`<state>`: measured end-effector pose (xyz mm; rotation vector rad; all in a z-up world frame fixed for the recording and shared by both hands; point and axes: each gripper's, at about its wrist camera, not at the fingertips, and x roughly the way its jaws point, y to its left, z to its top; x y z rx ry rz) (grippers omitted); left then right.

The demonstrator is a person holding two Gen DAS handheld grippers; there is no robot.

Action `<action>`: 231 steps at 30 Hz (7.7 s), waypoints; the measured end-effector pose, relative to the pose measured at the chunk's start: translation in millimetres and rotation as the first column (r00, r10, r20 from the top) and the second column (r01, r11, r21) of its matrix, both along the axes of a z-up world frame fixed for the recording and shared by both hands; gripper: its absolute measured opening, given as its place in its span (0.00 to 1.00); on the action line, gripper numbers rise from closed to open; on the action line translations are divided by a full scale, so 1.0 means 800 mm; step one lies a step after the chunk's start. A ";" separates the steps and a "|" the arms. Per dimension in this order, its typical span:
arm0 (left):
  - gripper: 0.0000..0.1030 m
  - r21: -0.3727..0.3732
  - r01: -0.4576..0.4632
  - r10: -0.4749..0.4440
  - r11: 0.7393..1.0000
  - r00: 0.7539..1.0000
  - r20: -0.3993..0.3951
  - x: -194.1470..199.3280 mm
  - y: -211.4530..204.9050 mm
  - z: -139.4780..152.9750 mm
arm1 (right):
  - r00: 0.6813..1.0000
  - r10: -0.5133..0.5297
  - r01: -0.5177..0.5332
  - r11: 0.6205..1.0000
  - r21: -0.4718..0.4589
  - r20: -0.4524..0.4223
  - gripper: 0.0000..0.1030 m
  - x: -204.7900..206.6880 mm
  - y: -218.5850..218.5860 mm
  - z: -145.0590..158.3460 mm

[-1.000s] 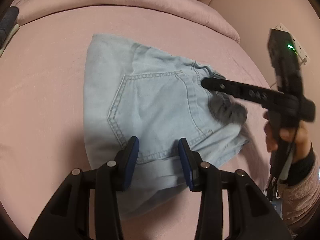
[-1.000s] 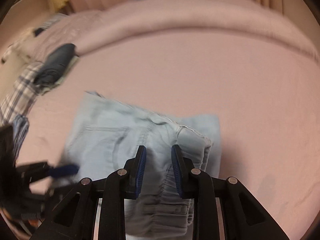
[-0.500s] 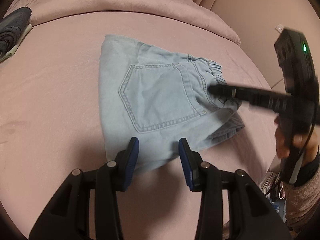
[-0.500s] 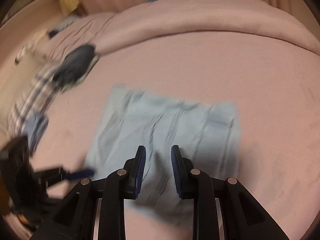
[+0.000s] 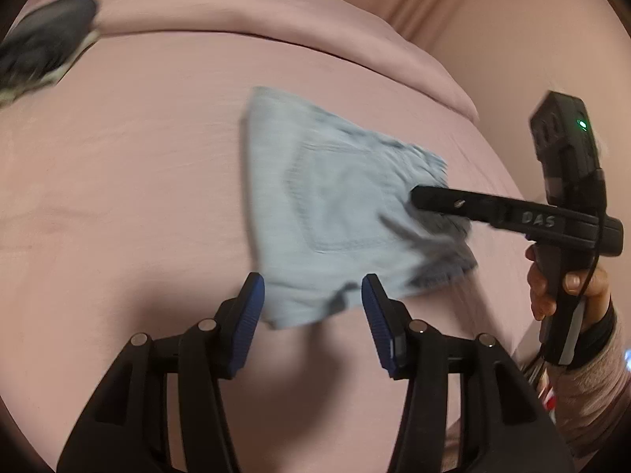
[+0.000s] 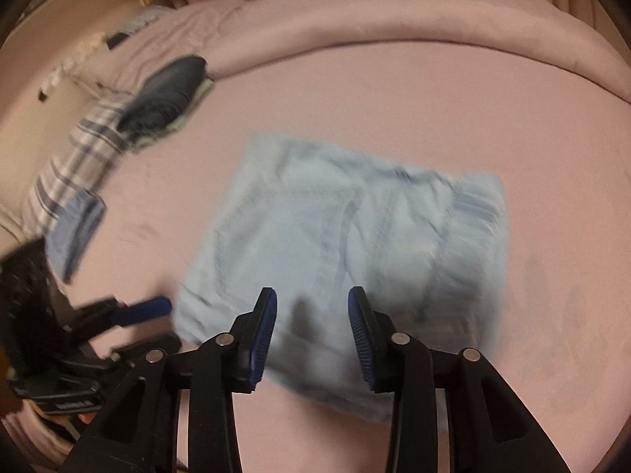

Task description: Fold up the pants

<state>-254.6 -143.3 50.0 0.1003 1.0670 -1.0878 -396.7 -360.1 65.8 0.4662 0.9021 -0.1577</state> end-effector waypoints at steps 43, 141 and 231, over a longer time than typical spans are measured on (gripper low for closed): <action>0.33 0.081 -0.031 0.040 0.996 0.992 -0.120 -0.001 -0.033 -0.031 | 0.981 0.160 -0.181 0.959 -0.220 -0.109 0.37 0.001 0.064 -0.014; 0.56 0.245 -0.020 -0.073 0.969 0.929 0.364 -0.056 -0.126 0.011 | 0.976 -0.204 0.211 0.972 -0.101 0.081 0.51 -0.117 -0.009 -0.013; 0.62 0.136 0.011 -0.009 0.991 1.000 -0.016 0.021 -0.176 -0.026 | 0.956 -0.274 0.243 0.939 0.243 0.103 0.76 -0.049 -0.090 -0.071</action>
